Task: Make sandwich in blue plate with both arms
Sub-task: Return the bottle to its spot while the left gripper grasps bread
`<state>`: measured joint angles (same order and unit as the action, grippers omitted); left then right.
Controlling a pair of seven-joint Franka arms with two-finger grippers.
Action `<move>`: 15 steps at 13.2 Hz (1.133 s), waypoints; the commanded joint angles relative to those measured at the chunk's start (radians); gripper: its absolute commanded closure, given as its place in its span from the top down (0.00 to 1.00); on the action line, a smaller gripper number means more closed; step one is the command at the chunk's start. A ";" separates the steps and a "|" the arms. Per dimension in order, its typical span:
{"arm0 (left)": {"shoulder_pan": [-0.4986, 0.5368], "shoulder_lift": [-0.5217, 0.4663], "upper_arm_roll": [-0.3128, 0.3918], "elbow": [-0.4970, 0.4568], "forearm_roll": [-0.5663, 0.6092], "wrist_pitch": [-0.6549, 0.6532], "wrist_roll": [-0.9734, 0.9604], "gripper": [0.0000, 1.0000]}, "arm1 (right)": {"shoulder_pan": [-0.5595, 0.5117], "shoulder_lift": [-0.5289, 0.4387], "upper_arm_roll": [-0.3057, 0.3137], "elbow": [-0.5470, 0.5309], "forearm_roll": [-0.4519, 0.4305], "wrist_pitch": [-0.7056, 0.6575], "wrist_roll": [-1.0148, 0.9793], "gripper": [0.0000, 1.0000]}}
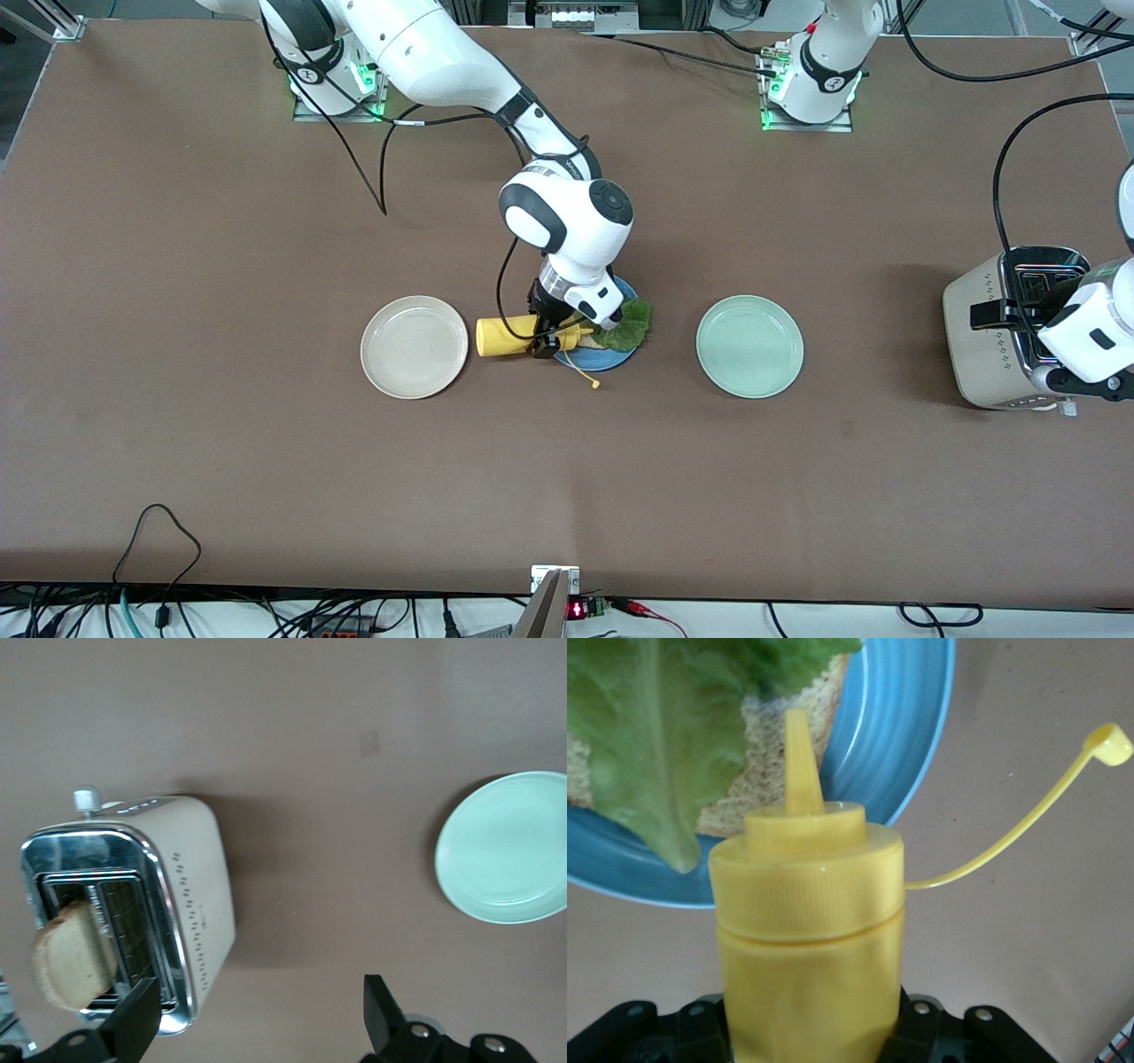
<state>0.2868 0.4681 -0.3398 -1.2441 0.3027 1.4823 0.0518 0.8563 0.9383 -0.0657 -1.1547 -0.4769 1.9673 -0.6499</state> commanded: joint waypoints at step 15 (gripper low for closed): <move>0.394 0.047 -0.007 -0.153 -0.017 0.168 0.330 0.92 | -0.749 -0.280 -0.052 0.067 1.055 -0.174 -0.767 0.00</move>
<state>0.6316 0.5299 -0.3311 -1.3197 0.3026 1.5793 0.3343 0.1752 0.6673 -0.1445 -1.0798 0.4834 1.7965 -1.3473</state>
